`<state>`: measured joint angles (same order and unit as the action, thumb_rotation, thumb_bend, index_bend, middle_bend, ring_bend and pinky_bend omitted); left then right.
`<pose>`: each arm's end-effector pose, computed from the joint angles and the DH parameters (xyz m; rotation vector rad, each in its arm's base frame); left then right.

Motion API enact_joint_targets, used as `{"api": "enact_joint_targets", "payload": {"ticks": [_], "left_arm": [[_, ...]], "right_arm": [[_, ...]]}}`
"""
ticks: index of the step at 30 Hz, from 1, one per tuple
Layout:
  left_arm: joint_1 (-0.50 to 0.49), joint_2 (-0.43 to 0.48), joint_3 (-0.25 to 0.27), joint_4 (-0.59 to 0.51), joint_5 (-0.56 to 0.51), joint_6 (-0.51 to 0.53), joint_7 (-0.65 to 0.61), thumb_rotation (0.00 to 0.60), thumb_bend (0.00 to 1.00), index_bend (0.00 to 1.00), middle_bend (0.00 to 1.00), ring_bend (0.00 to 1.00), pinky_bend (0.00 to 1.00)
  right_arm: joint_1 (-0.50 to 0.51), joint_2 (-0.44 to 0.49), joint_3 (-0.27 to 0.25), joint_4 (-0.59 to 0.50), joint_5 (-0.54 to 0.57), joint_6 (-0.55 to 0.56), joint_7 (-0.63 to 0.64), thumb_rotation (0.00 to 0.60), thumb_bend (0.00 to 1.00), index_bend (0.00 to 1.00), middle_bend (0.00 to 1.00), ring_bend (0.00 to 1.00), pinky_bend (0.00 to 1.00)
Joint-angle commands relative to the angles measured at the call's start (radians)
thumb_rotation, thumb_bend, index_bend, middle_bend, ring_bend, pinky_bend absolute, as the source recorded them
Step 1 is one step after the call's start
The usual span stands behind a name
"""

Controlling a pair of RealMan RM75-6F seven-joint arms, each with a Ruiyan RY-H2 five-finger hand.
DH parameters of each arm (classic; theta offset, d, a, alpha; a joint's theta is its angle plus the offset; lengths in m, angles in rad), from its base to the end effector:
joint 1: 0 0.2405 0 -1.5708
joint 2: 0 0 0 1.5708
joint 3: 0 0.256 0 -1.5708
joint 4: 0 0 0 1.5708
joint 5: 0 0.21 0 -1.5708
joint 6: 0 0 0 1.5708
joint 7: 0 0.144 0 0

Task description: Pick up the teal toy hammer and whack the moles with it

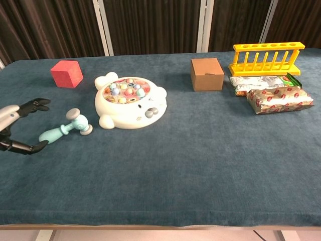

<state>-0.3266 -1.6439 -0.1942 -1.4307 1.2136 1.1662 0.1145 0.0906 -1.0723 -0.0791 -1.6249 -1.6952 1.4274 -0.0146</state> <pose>-0.2495 0.2655 -0.0125 -1.3733 -1.2957 -1.0026 -0.3006 -0.1507 0.1379 1.6724 -0.9203 0.8433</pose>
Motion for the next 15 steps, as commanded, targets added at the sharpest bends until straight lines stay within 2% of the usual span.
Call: {"api": "enact_joint_targets", "payload": {"ticks": [1,15], "left_arm": [[-0.040,-0.056,-0.033,0.048,-0.036,-0.024,0.009,0.600,0.34,0.12,0.14,0.10,0.09],[-0.131,-0.194,-0.087,0.204,-0.117,-0.046,0.074,0.600,0.35,0.21,0.22,0.19,0.10]], "right_arm": [[0.000,0.001,0.000,0.001,0.000,0.000,0.002,0.600,0.31,0.00,0.00,0.00,0.00],[0.003,0.009,-0.003,0.001,-0.003,-0.002,0.016,0.600,0.31,0.00,0.00,0.00,0.00]]}}
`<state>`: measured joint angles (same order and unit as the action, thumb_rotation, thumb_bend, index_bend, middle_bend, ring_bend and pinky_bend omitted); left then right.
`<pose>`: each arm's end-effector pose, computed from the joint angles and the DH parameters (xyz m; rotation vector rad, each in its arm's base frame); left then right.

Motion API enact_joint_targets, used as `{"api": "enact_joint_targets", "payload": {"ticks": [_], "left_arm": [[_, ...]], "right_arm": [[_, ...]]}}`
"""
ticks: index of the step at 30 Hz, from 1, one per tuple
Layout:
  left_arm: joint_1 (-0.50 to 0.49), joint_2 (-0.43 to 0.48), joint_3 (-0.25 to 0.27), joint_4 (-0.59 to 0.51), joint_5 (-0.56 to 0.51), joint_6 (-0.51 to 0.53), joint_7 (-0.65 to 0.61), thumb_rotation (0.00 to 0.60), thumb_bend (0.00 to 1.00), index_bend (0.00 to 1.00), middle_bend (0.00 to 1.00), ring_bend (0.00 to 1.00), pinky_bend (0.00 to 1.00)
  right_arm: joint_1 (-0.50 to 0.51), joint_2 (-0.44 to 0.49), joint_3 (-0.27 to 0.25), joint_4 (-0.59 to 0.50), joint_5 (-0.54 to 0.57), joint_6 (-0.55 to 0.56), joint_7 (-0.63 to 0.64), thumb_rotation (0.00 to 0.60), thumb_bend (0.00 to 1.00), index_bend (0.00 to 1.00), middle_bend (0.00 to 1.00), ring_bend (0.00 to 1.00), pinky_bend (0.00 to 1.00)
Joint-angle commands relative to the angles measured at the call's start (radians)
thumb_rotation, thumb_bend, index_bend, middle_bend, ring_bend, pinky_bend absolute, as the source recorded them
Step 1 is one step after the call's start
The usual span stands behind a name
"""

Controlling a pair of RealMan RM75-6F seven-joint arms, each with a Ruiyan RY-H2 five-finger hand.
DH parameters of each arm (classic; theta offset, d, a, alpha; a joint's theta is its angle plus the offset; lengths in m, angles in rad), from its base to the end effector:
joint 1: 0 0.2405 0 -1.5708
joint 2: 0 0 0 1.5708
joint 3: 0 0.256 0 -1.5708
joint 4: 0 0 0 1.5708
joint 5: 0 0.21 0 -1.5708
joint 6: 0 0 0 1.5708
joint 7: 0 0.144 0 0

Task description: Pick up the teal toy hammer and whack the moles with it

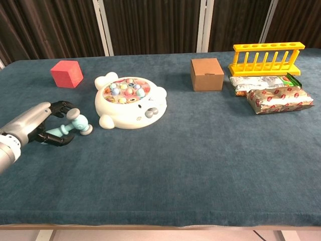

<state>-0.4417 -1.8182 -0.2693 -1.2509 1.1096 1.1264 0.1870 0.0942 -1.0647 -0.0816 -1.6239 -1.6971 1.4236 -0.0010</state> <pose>-0.2279 0.3025 -0.0508 -1.3490 -1.2835 -0.9796 -0.3013 -0.1511 0.1395 1.6769 -0.9274 0.8437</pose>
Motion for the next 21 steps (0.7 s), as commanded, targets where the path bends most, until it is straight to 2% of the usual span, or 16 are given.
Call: {"api": "enact_joint_targets", "payload": {"ticks": [1,21], "left_arm": [[-0.020,-0.025,-0.014,0.033,-0.016,-0.008,0.002,0.600,0.35,0.22,0.23,0.19,0.10],[-0.045,-0.047,-0.013,0.086,-0.044,0.000,0.036,0.600,0.41,0.36,0.30,0.26,0.13]], "right_arm": [[0.000,0.002,0.000,0.000,-0.001,0.002,0.004,0.600,0.31,0.00,0.00,0.00,0.00],[0.001,0.007,0.001,0.001,0.001,0.004,0.015,0.600,0.31,0.00,0.00,0.00,0.00]]}}
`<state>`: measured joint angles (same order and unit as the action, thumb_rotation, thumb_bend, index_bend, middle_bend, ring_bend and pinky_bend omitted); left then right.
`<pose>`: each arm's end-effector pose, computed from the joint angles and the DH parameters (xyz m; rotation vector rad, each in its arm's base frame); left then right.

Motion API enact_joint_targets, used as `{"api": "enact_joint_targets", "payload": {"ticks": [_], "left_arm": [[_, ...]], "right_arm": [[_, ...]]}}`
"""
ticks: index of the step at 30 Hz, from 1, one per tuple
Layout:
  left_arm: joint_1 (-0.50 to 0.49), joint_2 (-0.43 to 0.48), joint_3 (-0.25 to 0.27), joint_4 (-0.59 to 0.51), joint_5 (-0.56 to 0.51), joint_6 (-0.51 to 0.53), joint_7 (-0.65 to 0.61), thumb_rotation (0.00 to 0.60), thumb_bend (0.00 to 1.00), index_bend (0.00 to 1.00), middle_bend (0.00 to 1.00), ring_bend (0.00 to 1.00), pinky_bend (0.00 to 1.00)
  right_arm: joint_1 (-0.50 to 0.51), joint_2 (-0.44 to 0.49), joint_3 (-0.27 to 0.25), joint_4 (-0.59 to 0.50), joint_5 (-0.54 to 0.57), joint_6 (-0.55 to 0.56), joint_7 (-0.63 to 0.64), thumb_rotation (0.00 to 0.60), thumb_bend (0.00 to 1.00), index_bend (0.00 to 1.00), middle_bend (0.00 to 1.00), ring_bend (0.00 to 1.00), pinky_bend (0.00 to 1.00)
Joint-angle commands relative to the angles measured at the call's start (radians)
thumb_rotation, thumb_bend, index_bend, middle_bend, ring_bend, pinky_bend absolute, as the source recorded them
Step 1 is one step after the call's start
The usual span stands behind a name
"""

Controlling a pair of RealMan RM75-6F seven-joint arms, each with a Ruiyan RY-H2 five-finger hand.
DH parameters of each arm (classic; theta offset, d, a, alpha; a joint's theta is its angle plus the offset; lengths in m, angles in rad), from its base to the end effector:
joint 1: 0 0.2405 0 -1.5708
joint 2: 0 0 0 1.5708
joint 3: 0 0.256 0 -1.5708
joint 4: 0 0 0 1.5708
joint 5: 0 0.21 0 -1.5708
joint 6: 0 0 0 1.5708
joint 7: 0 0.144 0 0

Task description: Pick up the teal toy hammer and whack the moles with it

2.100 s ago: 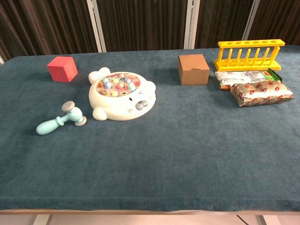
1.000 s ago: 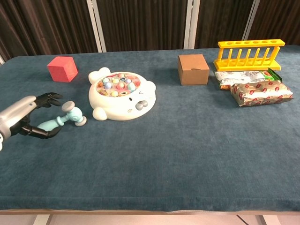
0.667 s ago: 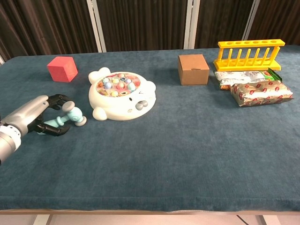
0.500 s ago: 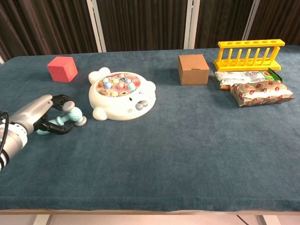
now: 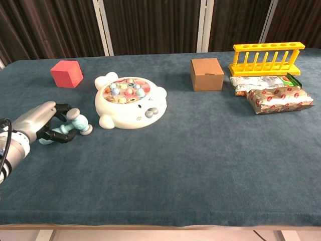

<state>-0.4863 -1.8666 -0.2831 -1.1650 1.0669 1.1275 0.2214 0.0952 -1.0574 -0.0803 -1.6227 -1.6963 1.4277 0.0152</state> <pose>-0.2281 0.3154 -0.0584 -1.3381 -1.2437 -0.9387 -0.3018 -0.1519 0.1426 1.6702 -0.9315 0.8515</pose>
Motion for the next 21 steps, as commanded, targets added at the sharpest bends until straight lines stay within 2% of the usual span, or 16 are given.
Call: {"api": "enact_joint_targets", "payload": {"ticks": [1,21], "left_arm": [[0.000,0.002,0.002,0.001,-0.003,-0.002,0.004,0.600,0.41,0.36,0.30,0.27,0.13],[-0.003,-0.004,0.014,0.011,-0.006,0.008,0.018,0.600,0.45,0.44,0.34,0.31,0.15]], "right_arm": [[0.000,0.000,0.000,0.000,0.000,-0.001,-0.001,0.600,0.31,0.00,0.00,0.00,0.00],[0.001,0.000,-0.001,0.000,0.000,-0.001,-0.003,0.600,0.31,0.00,0.00,0.00,0.00]]}}
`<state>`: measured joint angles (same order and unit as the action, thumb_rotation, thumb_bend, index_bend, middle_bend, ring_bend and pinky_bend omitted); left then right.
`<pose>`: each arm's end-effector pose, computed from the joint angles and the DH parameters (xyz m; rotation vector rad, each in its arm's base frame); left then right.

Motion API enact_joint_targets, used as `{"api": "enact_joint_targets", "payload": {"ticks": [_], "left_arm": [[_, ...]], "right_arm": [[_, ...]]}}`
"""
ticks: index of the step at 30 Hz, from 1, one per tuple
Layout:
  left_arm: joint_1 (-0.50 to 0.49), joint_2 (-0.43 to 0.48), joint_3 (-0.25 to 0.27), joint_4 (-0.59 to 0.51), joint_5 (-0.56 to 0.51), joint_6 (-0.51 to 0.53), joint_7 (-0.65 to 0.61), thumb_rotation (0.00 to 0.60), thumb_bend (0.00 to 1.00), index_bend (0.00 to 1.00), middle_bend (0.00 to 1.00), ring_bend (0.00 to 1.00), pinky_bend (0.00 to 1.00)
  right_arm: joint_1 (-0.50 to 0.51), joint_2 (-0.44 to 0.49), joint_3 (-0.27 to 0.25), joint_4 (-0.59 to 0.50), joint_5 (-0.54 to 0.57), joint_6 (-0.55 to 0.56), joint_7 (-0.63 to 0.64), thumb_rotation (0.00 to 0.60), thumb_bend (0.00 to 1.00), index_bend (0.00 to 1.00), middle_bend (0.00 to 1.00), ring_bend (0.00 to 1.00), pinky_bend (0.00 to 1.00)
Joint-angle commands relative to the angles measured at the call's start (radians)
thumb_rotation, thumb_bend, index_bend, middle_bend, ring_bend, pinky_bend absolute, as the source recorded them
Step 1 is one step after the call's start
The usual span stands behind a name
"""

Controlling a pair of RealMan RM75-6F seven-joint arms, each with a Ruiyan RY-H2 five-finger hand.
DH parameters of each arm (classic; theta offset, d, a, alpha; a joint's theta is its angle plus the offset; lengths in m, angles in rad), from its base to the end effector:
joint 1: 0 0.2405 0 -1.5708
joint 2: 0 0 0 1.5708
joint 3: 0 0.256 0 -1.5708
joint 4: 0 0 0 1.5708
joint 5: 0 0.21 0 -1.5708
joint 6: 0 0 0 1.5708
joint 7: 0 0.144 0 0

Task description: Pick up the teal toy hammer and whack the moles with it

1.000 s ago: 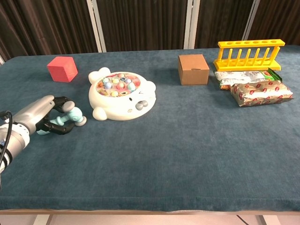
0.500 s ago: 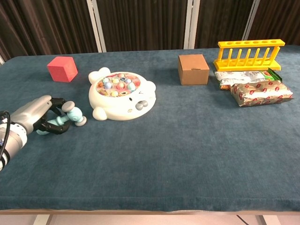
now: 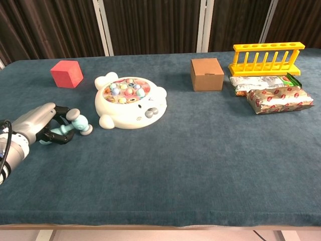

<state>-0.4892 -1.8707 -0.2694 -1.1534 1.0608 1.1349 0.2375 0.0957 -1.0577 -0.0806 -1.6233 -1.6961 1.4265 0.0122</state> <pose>-0.2304 0.3139 -0.0600 -1.3498 -1.2245 -0.9157 -0.3017 -0.1520 0.1423 1.6719 -0.9303 0.8494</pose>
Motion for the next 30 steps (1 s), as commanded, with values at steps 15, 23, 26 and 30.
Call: {"api": "enact_joint_targets", "payload": {"ticks": [15,23,26,30], "left_arm": [[0.002,-0.003,0.009,-0.001,0.014,0.013,-0.006,0.600,0.49,0.47,0.36,0.32,0.16],[0.006,-0.017,0.011,0.019,0.034,0.038,-0.023,0.600,0.56,0.53,0.42,0.35,0.21],[0.008,-0.028,0.012,0.033,0.051,0.062,-0.032,0.600,0.61,0.57,0.47,0.38,0.24],[0.012,-0.050,0.015,0.066,0.091,0.116,-0.052,0.600,0.71,0.64,0.59,0.47,0.31]], "right_arm": [[0.000,0.000,-0.001,-0.001,-0.002,0.000,-0.001,0.600,0.31,0.00,0.00,0.00,0.00],[0.000,0.002,-0.002,-0.001,-0.002,0.000,-0.001,0.600,0.31,0.00,0.00,0.00,0.00],[0.000,0.002,-0.002,-0.001,-0.004,0.001,0.000,0.600,0.31,0.00,0.00,0.00,0.00],[0.000,0.003,-0.003,-0.001,-0.005,0.002,0.000,0.600,0.31,0.00,0.00,0.00,0.00]]}}
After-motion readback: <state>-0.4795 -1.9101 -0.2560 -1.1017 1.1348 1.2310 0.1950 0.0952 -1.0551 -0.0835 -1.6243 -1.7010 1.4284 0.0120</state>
